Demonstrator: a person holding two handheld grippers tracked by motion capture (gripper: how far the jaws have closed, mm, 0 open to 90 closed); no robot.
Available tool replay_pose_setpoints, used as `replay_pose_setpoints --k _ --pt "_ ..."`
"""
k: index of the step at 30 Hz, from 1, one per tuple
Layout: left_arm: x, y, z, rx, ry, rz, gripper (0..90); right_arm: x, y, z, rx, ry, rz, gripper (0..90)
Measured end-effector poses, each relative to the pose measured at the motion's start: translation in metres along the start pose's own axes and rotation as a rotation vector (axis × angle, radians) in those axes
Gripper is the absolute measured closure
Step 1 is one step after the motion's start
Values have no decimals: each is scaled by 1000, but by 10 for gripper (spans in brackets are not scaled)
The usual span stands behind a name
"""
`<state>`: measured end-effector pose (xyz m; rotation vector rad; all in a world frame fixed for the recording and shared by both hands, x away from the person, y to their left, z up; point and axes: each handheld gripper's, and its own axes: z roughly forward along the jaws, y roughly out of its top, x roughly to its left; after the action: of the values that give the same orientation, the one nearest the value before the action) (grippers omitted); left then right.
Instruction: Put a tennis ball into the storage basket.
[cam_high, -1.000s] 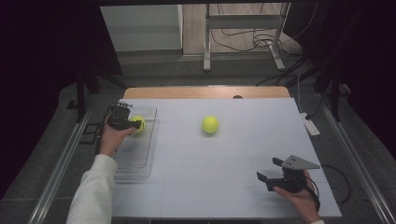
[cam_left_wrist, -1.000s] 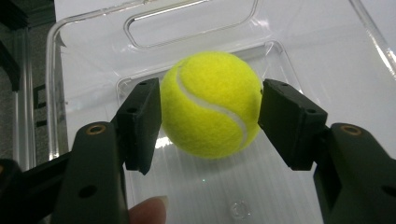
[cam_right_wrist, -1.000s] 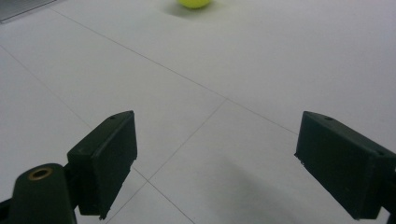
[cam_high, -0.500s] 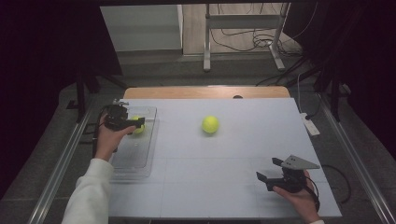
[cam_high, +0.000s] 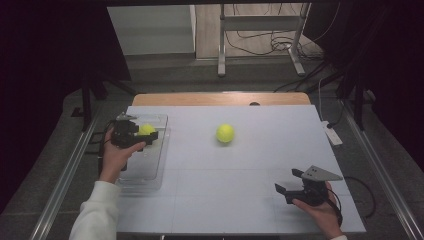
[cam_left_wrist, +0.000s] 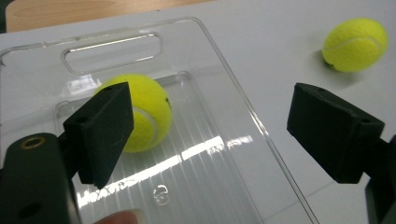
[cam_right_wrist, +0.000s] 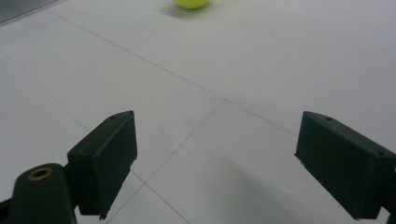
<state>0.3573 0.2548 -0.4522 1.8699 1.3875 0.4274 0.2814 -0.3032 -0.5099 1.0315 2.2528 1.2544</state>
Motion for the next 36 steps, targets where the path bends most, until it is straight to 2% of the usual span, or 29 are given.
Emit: replay_pose_setpoints --k 8,11,14,18,25,29,32,36 --pt "-9 -12 -13 -56 -50 15 144 0 -2 -2 -2 -6 9 129" --pt "-12 -15 -16 -68 -67 11 143 0 -2 -3 -1 -7 8 129" --pt "-15 -18 -18 -79 -83 25 141 0 -3 -4 0 -10 11 129" --pt "-19 -19 -20 -80 -95 47 139 -1 -3 -4 -5 -6 14 129" --pt "-28 -22 -29 -110 -159 58 137 1 -1 -3 1 -8 6 129" --pt "-34 -23 -29 -107 -179 79 135 2 0 -1 3 -6 2 129" --pt "-37 -23 -29 -105 -202 76 134 3 0 0 5 -8 -4 129" --pt "-43 -21 -28 -102 -208 77 135 2 -1 -1 8 -9 -7 129"
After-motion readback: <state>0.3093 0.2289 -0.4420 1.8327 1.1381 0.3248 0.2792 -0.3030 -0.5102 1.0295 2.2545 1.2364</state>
